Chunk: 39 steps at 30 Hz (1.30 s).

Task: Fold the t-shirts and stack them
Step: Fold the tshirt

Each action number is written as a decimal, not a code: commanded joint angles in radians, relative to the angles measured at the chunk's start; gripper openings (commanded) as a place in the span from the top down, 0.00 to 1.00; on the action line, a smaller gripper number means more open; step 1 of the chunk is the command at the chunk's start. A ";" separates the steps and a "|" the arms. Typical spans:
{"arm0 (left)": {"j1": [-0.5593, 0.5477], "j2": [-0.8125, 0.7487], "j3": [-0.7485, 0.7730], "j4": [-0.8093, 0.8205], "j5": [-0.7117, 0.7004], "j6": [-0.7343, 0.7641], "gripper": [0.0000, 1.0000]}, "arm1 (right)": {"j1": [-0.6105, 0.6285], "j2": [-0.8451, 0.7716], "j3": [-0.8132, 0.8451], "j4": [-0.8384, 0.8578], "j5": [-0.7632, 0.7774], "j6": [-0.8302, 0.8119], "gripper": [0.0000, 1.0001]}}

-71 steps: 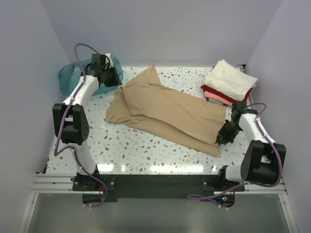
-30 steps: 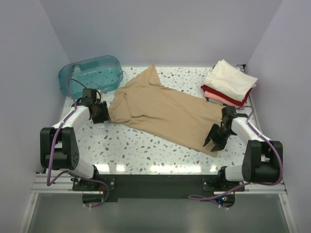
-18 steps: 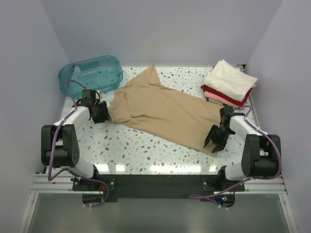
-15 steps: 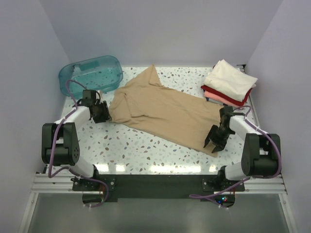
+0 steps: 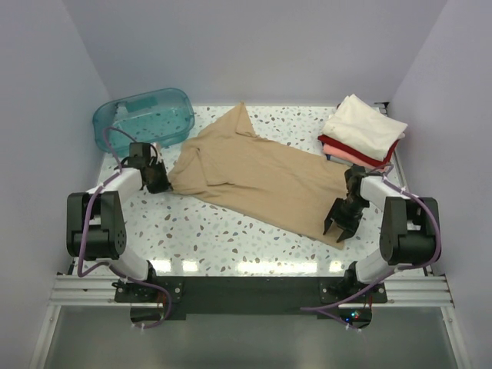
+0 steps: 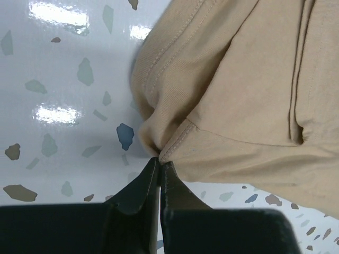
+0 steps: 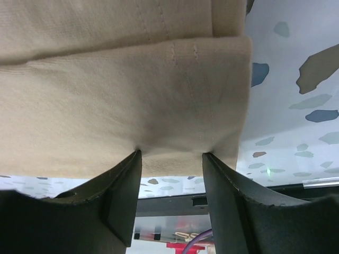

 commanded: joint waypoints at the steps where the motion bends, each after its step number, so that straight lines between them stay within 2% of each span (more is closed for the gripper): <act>1: 0.017 -0.014 0.039 -0.013 -0.021 0.052 1.00 | 0.002 0.045 0.005 0.038 0.088 -0.025 0.46; 7: 0.017 -0.026 0.122 -0.117 -0.053 0.206 1.00 | 0.001 0.079 0.020 0.033 0.128 -0.038 0.46; 10: 0.016 -0.025 0.150 -0.143 -0.055 0.223 1.00 | 0.002 0.096 0.029 0.033 0.143 -0.041 0.46; 16: 0.016 -0.032 0.165 -0.191 -0.128 0.241 0.92 | 0.001 0.120 0.048 0.027 0.173 -0.051 0.46; 19: 0.016 -0.023 0.162 -0.200 -0.168 0.241 0.84 | 0.001 0.131 0.055 0.027 0.173 -0.053 0.46; 23: 0.014 -0.003 0.187 -0.214 -0.219 0.235 0.62 | 0.002 0.143 0.063 0.029 0.179 -0.059 0.46; 27: 0.016 -0.006 0.208 -0.239 -0.263 0.220 0.52 | 0.002 0.142 0.069 0.026 0.177 -0.064 0.46; 29: 0.016 -0.032 0.207 -0.239 -0.245 0.201 0.50 | 0.001 0.134 0.072 0.023 0.179 -0.064 0.46; 33: 0.016 -0.106 0.147 -0.191 -0.071 0.151 0.48 | 0.001 0.128 0.072 0.020 0.185 -0.067 0.46; 39: 0.016 -0.141 0.036 -0.191 -0.075 0.096 0.50 | 0.002 0.119 0.054 0.029 0.168 -0.058 0.46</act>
